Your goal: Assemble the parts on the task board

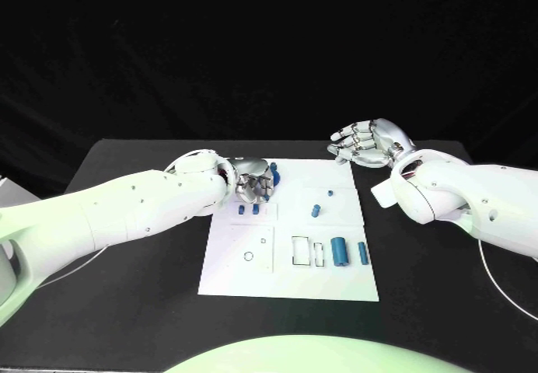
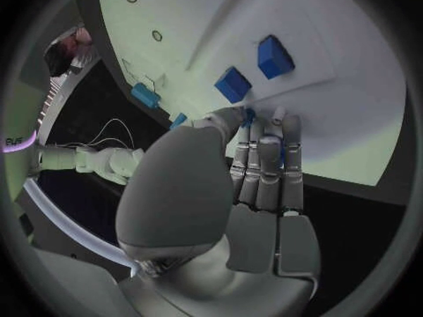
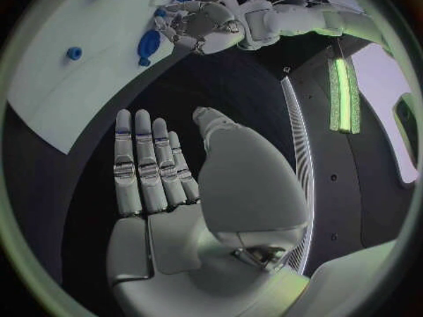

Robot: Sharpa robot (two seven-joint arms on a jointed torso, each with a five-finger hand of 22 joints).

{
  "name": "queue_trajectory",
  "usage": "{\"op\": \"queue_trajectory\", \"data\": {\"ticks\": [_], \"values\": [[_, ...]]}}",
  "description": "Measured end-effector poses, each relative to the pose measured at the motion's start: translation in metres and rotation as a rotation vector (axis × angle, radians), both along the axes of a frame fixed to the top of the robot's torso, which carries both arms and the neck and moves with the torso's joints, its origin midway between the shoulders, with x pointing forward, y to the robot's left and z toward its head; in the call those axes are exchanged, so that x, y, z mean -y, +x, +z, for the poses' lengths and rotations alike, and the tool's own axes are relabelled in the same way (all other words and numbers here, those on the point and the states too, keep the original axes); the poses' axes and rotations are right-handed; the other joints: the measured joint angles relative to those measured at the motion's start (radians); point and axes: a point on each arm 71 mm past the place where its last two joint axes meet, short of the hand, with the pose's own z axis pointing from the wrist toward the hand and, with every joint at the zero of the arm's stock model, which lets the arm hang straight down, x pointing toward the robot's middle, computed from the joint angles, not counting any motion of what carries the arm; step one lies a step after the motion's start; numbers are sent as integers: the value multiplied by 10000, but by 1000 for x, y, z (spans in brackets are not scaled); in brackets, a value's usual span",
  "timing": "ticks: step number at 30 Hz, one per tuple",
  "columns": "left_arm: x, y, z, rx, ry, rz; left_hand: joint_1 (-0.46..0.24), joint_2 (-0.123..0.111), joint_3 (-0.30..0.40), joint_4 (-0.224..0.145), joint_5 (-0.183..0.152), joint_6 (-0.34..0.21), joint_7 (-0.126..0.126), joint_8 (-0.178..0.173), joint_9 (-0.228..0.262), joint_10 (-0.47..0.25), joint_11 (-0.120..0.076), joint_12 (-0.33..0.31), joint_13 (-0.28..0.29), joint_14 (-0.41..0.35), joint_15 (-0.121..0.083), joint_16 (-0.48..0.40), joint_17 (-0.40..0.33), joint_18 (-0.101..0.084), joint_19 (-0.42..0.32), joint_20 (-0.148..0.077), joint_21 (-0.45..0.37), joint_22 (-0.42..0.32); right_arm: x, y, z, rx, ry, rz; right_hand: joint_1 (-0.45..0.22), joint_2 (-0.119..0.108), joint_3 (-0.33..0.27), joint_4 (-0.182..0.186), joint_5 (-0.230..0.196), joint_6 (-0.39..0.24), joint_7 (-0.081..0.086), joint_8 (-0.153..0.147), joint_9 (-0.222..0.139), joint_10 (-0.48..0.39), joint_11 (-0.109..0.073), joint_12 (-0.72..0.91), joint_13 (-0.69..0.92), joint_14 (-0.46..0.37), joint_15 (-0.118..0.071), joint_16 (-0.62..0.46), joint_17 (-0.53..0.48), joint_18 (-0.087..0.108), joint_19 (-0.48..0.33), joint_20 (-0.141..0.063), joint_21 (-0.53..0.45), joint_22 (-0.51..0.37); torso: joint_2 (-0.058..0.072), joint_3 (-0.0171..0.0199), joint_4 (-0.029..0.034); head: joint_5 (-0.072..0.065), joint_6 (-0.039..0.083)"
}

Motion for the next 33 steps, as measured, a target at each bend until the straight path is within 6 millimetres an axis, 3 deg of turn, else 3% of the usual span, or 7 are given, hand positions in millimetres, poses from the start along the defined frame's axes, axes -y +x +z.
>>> {"op": "queue_trajectory", "data": {"ticks": [4,19,24,29,33], "values": [[0,1,-1,-53,61,34,-82,-82,162,-139,0,0,0,0,-29,0,0,-7,-21,0,0,75,-11,-1,-50,-20,138,138,0,0,0,2,-4,-1,0,0,0,0,0,0,0,0,0,0,0,0,0,0,0,0,0,0,0,0,0,0,0,0,3,-6,8],[1,4,-3,-98,115,120,-390,-46,466,-388,0,40,40,-54,-63,4,5,-41,-30,251,36,311,202,-2,-159,17,381,383,-1,0,0,55,-68,50,0,0,0,0,0,0,0,0,1,0,0,0,-25,0,0,0,-10,0,0,0,0,-28,0,-4,-2,-2,18],[2,4,-3,-82,83,119,-542,32,547,-470,0,298,9,-48,-35,133,-9,-77,-81,462,16,490,390,-3,-159,17,457,440,-1,0,0,86,-108,76,0,0,-1,0,0,0,0,0,1,0,0,0,-26,0,0,0,-9,0,0,0,0,-28,-3,-3,4,7,12],[1,4,-4,-31,-22,133,-719,208,760,-627,-1,739,-19,125,12,665,-158,-213,-185,1033,-121,754,889,-3,-99,-40,618,522,-1,0,1,103,-131,91,0,0,-1,0,0,0,0,0,1,0,0,0,-25,0,0,0,-9,0,0,0,0,-28,-4,-2,6,12,17],[1,4,-4,26,-172,163,-818,221,951,-820,-12,1013,-78,185,15,1014,-248,-404,-261,1284,-217,792,1036,-7,157,-133,825,717,-1,0,1,111,-142,101,0,0,28,-28,0,0,0,0,-10,0,0,0,-25,0,0,0,-9,0,0,0,0,-37,-2,-3,3,13,33]]}}
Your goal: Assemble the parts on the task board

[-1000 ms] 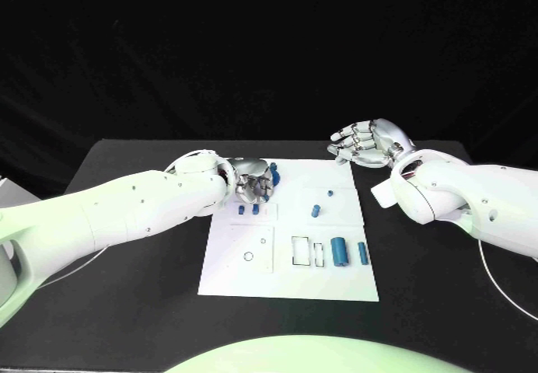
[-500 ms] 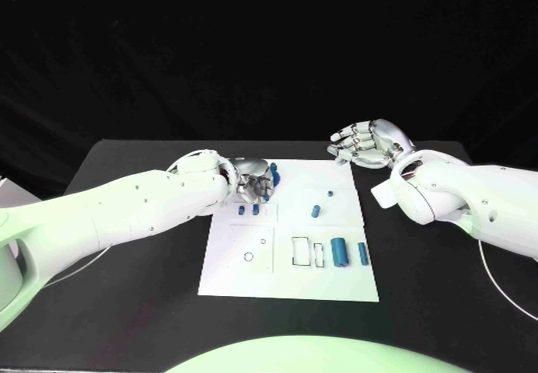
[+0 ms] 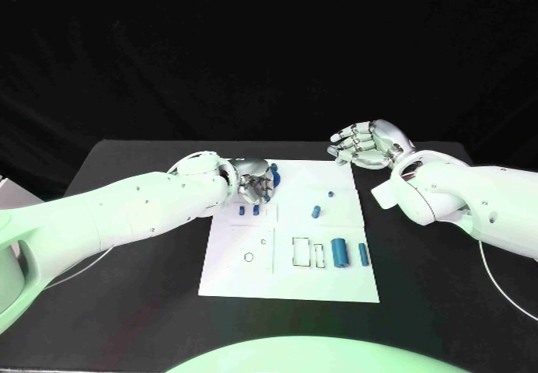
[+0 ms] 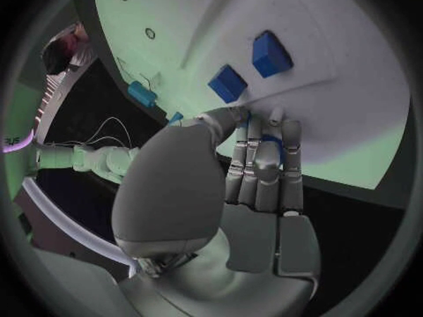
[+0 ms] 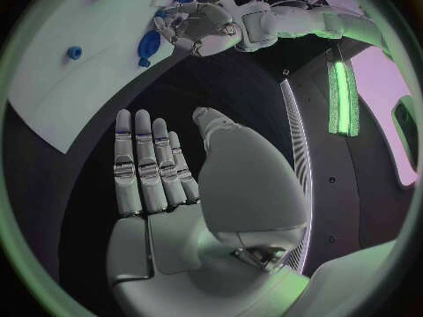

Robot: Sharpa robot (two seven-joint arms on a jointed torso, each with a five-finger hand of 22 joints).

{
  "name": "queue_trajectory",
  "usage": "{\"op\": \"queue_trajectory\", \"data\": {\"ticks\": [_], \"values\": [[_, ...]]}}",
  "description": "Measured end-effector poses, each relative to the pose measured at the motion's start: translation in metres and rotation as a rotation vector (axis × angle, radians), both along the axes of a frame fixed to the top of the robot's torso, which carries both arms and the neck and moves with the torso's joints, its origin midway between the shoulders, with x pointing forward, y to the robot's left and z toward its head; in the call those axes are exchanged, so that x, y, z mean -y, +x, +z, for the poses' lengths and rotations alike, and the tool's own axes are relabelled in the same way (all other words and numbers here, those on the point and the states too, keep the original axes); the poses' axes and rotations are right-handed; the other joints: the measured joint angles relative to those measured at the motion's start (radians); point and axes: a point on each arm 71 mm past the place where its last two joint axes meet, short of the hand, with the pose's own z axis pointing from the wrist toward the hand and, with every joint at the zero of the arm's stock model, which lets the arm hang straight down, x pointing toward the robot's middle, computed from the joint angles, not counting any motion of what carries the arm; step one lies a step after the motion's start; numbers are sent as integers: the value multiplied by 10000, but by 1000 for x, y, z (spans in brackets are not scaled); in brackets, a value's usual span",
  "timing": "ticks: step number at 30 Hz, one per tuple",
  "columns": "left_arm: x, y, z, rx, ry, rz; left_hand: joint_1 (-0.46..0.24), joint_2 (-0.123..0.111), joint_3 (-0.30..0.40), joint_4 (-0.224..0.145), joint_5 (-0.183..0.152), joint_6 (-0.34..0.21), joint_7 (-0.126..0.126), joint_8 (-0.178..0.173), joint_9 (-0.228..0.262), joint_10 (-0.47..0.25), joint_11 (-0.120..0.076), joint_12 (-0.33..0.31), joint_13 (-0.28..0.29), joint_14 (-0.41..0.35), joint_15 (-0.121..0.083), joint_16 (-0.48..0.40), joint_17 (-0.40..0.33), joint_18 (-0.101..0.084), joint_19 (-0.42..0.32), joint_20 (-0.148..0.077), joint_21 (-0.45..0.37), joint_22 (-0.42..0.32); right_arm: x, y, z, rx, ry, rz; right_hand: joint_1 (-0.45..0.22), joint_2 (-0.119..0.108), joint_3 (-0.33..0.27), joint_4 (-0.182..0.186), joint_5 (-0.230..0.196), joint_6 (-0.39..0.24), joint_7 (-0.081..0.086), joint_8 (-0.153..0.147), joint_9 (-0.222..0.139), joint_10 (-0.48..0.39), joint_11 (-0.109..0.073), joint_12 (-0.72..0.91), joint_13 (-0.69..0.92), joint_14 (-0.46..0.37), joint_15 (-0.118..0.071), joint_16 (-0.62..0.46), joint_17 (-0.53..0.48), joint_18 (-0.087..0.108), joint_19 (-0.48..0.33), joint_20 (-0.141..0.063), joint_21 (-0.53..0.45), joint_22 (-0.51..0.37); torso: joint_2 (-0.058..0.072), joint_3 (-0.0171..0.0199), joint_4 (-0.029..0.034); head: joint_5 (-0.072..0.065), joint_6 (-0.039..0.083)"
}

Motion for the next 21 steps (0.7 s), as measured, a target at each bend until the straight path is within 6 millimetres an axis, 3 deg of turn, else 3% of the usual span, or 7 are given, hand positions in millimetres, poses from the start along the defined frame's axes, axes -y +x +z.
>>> {"op": "queue_trajectory", "data": {"ticks": [12,21], "values": [[-6,0,4,-37,-848,375,-428,38,101,-110,-31,150,-10,-4,-1,307,-4,-416,-123,253,1,96,187,-7,280,-80,164,260,0,0,0,6,-21,4,0,0,0,0,0,0,0,0,0,0,0,0,-13,0,0,0,1,-1,0,0,0,0,-1,-1,-3,-13,15],[-25,0,19,-81,-1513,830,-494,-1,92,-119,-49,156,-17,-46,-1,342,-37,-477,-148,323,2,96,234,-7,315,-45,163,300,2,0,0,0,-39,-30,0,0,-1,0,0,0,0,0,1,0,0,0,-12,0,0,0,1,0,0,0,0,0,-20,10,20,-3,36]]}}
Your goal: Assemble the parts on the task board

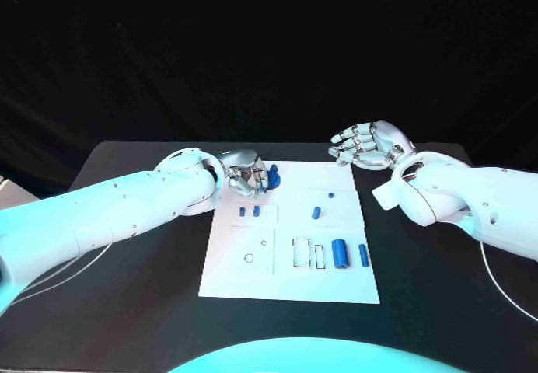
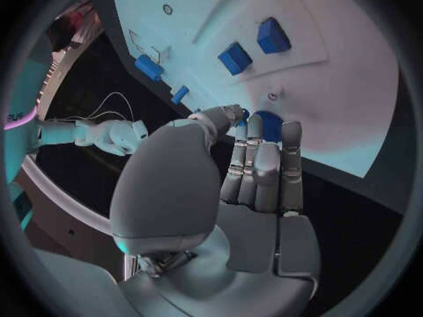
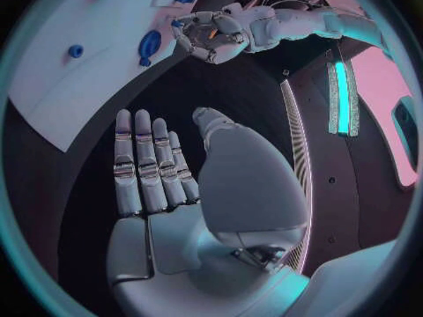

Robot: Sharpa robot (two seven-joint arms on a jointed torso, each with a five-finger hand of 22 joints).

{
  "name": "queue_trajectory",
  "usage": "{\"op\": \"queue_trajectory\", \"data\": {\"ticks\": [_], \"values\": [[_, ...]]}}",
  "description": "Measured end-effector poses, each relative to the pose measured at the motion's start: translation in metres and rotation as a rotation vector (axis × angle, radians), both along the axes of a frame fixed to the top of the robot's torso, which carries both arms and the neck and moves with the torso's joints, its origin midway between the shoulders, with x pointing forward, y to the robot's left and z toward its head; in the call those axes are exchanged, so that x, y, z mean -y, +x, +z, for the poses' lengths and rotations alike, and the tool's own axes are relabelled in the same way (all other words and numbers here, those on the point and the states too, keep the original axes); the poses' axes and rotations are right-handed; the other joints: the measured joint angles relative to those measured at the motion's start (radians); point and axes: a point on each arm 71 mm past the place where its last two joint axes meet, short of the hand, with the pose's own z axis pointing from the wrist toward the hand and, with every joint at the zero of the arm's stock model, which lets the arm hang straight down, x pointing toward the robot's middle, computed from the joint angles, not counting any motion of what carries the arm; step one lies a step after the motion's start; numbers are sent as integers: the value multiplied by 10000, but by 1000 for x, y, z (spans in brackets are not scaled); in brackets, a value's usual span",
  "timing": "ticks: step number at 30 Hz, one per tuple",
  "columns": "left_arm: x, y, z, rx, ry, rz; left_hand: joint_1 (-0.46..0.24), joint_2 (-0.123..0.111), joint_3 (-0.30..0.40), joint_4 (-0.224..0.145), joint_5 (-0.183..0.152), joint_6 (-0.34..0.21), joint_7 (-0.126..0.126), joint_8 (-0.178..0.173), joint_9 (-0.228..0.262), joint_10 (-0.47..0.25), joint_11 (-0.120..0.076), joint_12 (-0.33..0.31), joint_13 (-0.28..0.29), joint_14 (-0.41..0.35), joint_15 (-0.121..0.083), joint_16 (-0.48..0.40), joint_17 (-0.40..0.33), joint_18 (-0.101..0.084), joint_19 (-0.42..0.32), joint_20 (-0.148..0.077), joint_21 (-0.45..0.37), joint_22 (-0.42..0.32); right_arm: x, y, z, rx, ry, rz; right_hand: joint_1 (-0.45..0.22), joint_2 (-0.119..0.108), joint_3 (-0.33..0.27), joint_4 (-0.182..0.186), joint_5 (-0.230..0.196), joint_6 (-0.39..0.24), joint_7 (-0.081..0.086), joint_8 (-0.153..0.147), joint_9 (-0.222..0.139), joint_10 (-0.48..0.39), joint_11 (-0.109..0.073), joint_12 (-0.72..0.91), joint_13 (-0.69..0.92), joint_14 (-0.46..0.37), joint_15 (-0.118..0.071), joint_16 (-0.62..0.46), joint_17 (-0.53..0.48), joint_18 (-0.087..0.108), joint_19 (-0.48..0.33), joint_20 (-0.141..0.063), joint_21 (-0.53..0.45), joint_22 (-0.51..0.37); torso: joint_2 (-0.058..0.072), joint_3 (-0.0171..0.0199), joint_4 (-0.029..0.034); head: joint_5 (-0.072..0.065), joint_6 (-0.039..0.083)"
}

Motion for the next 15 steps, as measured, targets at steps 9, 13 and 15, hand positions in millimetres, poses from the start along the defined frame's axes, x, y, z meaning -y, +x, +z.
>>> {"op": "queue_trajectory", "data": {"ticks": [9,13,15], "values": [[-22,0,6,-190,-24,397,-103,-1,-3,-2,-12,47,-48,-27,0,47,25,-142,-26,0,0,0,-30,1,35,-35,38,-13,2,0,0,-9,-14,-27,0,0,0,0,0,0,0,0,0,0,0,0,0,0,0,0,1,0,0,0,0,-8,6,2,12,31,5],[-27,0,5,-302,65,479,-103,-2,-3,-3,-13,46,-48,-77,0,72,2,-143,-26,0,0,0,-60,1,35,-35,38,-25,2,0,0,-10,-18,-27,0,0,0,0,0,0,0,0,0,0,0,0,1,0,0,0,1,0,0,0,0,-8,15,-7,9,41,-1],[-28,0,4,-357,106,489,-103,-2,-3,-3,-15,46,-48,-77,0,72,2,-143,-26,0,0,0,-61,0,35,-35,38,-32,2,0,0,-11,-19,-27,0,0,-1,0,0,0,0,0,1,0,0,0,1,0,0,0,1,0,0,0,0,-8,17,-11,7,52,-8]]}}
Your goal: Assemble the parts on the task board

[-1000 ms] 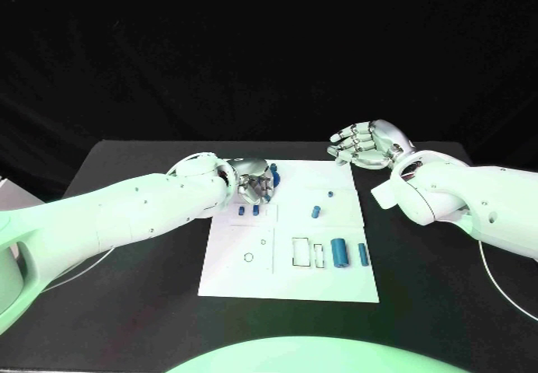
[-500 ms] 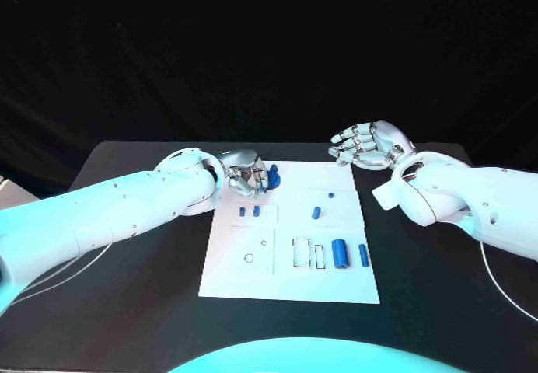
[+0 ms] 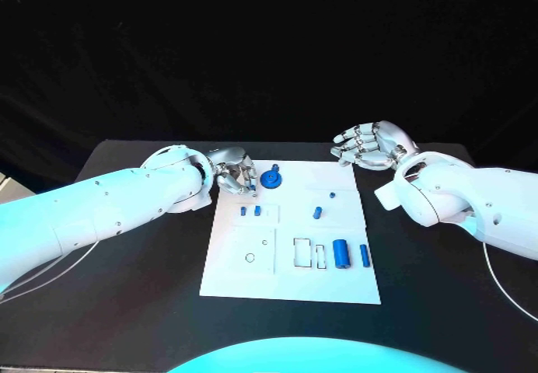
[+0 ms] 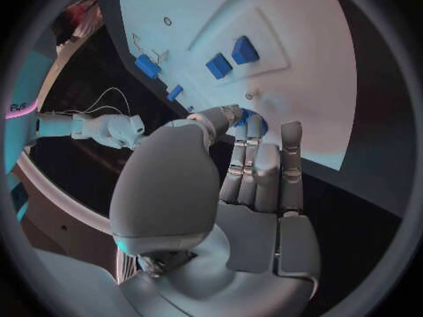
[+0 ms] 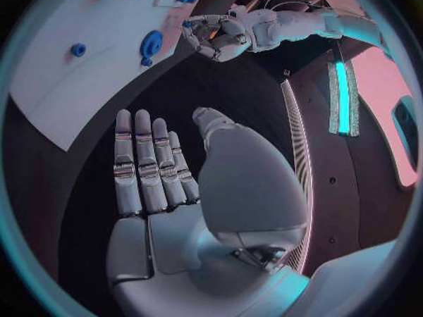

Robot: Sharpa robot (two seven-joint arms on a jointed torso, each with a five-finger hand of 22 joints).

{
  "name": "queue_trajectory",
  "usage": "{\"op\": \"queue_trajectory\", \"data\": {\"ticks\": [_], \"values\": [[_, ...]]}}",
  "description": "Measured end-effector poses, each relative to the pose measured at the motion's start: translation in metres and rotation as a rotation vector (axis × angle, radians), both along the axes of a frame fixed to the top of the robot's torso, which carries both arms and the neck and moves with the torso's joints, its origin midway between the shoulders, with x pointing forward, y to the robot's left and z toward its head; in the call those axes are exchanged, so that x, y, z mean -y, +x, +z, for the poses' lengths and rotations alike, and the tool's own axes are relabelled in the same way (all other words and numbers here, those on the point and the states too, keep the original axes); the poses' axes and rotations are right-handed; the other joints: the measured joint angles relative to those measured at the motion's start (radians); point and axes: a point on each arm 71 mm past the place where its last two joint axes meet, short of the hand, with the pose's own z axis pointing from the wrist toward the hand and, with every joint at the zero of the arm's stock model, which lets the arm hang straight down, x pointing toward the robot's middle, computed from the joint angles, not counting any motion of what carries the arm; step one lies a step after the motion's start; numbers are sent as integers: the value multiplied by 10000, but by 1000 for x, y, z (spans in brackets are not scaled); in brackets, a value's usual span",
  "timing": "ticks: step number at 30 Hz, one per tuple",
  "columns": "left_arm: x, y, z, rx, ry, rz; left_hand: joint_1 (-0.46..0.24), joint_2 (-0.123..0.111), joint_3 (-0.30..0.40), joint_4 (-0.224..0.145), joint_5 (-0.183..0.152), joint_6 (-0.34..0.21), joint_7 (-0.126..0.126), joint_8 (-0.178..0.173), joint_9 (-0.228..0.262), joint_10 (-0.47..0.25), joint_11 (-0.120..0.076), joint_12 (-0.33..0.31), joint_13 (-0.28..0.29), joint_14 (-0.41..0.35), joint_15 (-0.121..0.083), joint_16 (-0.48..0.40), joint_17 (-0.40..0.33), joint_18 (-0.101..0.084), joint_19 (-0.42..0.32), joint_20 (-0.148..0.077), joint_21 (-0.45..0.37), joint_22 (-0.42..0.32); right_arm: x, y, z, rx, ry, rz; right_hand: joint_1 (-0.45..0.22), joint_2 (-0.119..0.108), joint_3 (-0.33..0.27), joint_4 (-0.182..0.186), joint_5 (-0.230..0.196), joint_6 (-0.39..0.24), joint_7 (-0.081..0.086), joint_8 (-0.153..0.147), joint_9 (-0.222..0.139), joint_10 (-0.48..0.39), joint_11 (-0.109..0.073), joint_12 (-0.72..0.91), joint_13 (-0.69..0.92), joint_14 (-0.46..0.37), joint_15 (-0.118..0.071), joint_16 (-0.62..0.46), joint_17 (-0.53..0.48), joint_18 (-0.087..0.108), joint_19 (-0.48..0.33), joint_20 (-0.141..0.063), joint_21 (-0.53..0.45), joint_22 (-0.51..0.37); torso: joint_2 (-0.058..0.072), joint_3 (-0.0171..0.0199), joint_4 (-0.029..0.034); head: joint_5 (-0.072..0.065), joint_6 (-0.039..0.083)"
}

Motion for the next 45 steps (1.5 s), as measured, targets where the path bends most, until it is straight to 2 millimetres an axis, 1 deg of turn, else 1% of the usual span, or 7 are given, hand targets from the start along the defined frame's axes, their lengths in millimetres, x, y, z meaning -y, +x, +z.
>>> {"op": "queue_trajectory", "data": {"ticks": [1,2,9,16,27,39,45], "values": [[0,0,0,-23,16,0,0,0,0,0,0,1,-1,0,0,58,10,-41,-9,0,0,0,0,0,0,0,0,0,0,0,0,0,0,1,0,0,0,0,0,0,0,0,0,0,0,0,0,0,0,0,0,0,0,0,0,0,1,-2,-6,4,-6],[0,0,0,-43,29,-1,-49,-49,0,0,-1,6,-5,0,0,72,0,-60,-11,0,0,0,-5,0,0,0,0,0,0,0,0,-1,0,2,0,0,0,0,0,0,0,0,0,0,0,0,0,0,0,0,0,-1,0,0,0,0,1,-2,-8,7,-7],[3,0,-3,-179,123,-53,-52,-52,-1,0,-16,74,-1,-39,0,72,0,-97,-11,0,0,0,-20,0,0,0,0,0,-1,0,0,-3,-1,11,0,0,0,0,0,0,0,0,0,0,0,0,0,0,0,0,-8,-1,0,0,0,0,9,-8,-33,14,-12],[2,1,-8,-311,284,-22,-51,-53,-16,-17,-17,73,-1,-65,0,108,-37,-127,-22,0,0,0,-25,0,-1,0,0,0,-1,0,0,-2,-4,8,0,0,0,0,0,0,0,41,-11,0,0,0,-31,0,0,0,-18,0,0,0,0,-32,10,-3,-33,10,-32],[1,2,-11,-367,495,21,-52,-54,1,-57,-20,71,0,-109,0,143,-3,-145,-21,0,0,0,-30,0,-1,0,0,1,-1,1,0,-1,-3,17,0,0,0,0,0,0,0,41,-10,0,0,0,-30,0,0,0,-18,-1,0,0,0,-40,2,-1,-20,-1,-50],[5,2,-13,-417,566,-66,-91,-94,1,-57,-24,68,0,-76,20,143,-2,-145,-21,-1,0,0,-31,-1,1,2,-1,1,-2,1,0,2,-1,30,0,0,0,0,0,0,0,41,-10,0,0,0,-38,0,0,0,-17,-1,0,0,0,-39,3,-4,-26,9,-52],[6,2,-13,-413,566,-83,-104,-108,0,-57,-25,67,1,-76,161,142,-2,-145,-21,-1,0,0,-48,0,36,37,-1,21,-2,1,0,2,-2,28,0,0,0,0,0,0,0,40,-10,0,0,0,-38,0,0,0,-16,0,0,0,0,-39,3,-3,-25,-10,-63]]}}
